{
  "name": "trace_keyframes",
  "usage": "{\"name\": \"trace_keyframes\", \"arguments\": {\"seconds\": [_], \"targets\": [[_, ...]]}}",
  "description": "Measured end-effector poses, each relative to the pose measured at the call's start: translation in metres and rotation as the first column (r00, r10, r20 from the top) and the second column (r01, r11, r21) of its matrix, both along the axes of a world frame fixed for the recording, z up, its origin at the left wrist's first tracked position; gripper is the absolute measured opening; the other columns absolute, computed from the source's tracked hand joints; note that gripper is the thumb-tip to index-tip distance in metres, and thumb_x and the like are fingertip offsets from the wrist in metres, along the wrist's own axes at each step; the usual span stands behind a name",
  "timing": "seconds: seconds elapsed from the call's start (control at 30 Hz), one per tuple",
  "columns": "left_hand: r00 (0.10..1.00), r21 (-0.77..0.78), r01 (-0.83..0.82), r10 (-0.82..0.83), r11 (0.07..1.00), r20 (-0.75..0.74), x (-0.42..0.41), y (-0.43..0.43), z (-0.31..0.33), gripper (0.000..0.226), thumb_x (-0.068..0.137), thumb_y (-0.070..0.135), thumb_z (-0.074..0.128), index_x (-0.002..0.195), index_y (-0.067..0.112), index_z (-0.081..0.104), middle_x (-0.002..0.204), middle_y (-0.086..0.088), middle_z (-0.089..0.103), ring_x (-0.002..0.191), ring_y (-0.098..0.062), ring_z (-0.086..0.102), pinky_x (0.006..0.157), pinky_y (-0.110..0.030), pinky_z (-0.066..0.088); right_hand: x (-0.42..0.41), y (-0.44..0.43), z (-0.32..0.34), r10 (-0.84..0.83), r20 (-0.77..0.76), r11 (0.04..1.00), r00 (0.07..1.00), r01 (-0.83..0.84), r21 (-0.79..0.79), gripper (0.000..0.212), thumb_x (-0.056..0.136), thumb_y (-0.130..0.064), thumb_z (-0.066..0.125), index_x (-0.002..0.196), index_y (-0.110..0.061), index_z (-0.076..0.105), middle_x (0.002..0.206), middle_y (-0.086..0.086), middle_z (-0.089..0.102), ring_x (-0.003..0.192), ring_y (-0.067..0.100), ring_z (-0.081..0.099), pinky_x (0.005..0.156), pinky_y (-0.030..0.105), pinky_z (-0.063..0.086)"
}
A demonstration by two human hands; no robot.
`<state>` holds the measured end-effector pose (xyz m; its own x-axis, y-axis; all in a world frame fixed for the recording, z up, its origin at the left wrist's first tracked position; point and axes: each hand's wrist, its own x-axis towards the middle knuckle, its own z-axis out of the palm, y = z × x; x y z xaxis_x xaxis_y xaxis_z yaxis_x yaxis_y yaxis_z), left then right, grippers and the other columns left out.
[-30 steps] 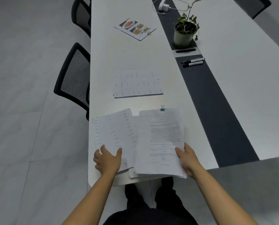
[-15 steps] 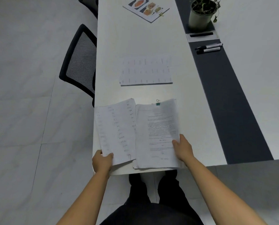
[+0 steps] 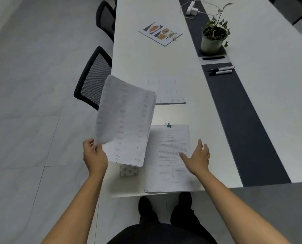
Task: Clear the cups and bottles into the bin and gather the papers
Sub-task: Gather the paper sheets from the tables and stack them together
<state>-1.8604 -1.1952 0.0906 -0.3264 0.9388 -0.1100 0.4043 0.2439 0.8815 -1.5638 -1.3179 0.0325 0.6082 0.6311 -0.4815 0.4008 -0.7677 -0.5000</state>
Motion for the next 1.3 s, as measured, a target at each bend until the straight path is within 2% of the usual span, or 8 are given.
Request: {"name": "trace_keyframes", "arguments": {"seconds": [0.17,0.27,0.43,0.57,0.67,0.8,0.97,1.3], "targets": [[0.816,0.056,0.478,-0.419,0.877,-0.398,0.018,0.020,0.030,0.041,0.078,-0.014,0.044,0.106,0.012,0.059,0.088,-0.002,0.064,0.075,-0.025,0.054,0.065,-0.031,0.034,0.010,0.035,0.079,0.183,0.552,0.780,0.814,-0.462,0.422,0.109,0.081,-0.057,0.069,0.160,-0.019,0.003,0.164,0.016,-0.011,0.153,0.032,-0.008,0.121,0.047,0.001],[0.602,-0.038,0.729,-0.665,0.684,-0.442,0.039,0.033,0.048,0.032,0.083,-0.005,0.051,0.101,0.021,0.057,0.084,-0.003,0.067,0.074,-0.028,0.056,0.062,-0.037,0.041,0.016,0.051,0.120,0.429,0.718,0.599,0.548,-0.767,0.228,0.103,0.080,-0.062,0.064,0.160,-0.023,0.010,0.167,0.012,0.001,0.154,0.033,-0.003,0.122,0.051,0.003],[0.327,-0.085,0.904,-0.805,0.419,-0.494,0.071,0.045,0.056,0.030,0.088,0.004,0.059,0.107,0.027,0.058,0.097,-0.001,0.071,0.088,-0.030,0.062,0.072,-0.036,0.045,0.037,0.059,0.130,0.795,0.183,0.589,0.579,-0.808,-0.004,0.026,0.100,-0.027,0.049,0.120,-0.022,0.065,0.122,0.002,0.069,0.109,0.024,0.059,0.094,0.039,0.046],[0.647,0.139,0.733,-0.619,0.666,-0.446,0.079,0.029,0.037,0.069,0.090,0.027,0.070,0.150,0.022,0.037,0.144,-0.003,0.052,0.129,-0.022,0.046,0.105,-0.034,0.036,0.054,0.035,0.093,0.503,0.025,0.855,0.864,-0.502,0.131,0.020,0.098,-0.019,0.048,0.088,-0.016,0.065,0.092,0.001,0.069,0.093,0.026,0.062,0.081,0.035,0.045],[0.871,-0.136,0.477,-0.488,0.868,-0.055,0.084,-0.001,0.015,0.104,0.084,0.046,0.073,0.158,0.025,0.003,0.165,0.002,0.011,0.150,-0.018,0.011,0.121,-0.041,0.012,0.046,0.007,0.058,0.118,-0.368,0.977,0.922,-0.041,0.209,0.020,0.100,-0.027,0.050,0.107,-0.018,0.067,0.101,-0.003,0.070,0.093,0.020,0.066,0.085,0.036,0.053],[0.768,-0.494,0.577,-0.227,0.650,0.598,0.087,-0.040,-0.011,0.080,0.089,0.023,0.071,0.153,0.022,0.023,0.155,-0.006,0.038,0.140,-0.028,0.041,0.113,-0.048,0.035,0.024,-0.021,0.011,-0.120,-0.640,0.961,0.759,0.250,0.116,0.035,0.103,-0.031,0.051,0.135,-0.021,0.057,0.120,-0.003,0.069,0.107,0.020,0.068,0.097,0.043,0.054],[0.883,-0.541,0.468,-0.398,0.699,0.249,0.088,-0.062,-0.050,0.042,0.089,0.003,0.056,0.127,0.020,0.051,0.120,-0.006,0.064,0.101,-0.019,0.064,0.085,-0.036,0.056,0.002,-0.028,-0.010,-0.136,-0.605,0.973,0.785,0.219,0.065,0.029,0.102,-0.021,0.048,0.129,-0.020,0.058,0.119,-0.004,0.065,0.101,0.011,0.065,0.080,0.020,0.052],[0.887,-0.567,0.422,-0.452,0.708,0.096,0.085,-0.068,-0.074,0.066,0.092,0.031,0.059,0.151,0.013,0.034,0.150,-0.008,0.043,0.141,-0.029,0.039,0.115,-0.048,0.034,0.001,-0.032,-0.011,0.004,-0.380,0.996,0.925,0.030,0.084,0.052,0.098,-0.028,0.049,0.149,-0.022,0.039,0.146,0.003,0.044,0.137,0.023,0.041,0.114,0.043,0.037]]}}
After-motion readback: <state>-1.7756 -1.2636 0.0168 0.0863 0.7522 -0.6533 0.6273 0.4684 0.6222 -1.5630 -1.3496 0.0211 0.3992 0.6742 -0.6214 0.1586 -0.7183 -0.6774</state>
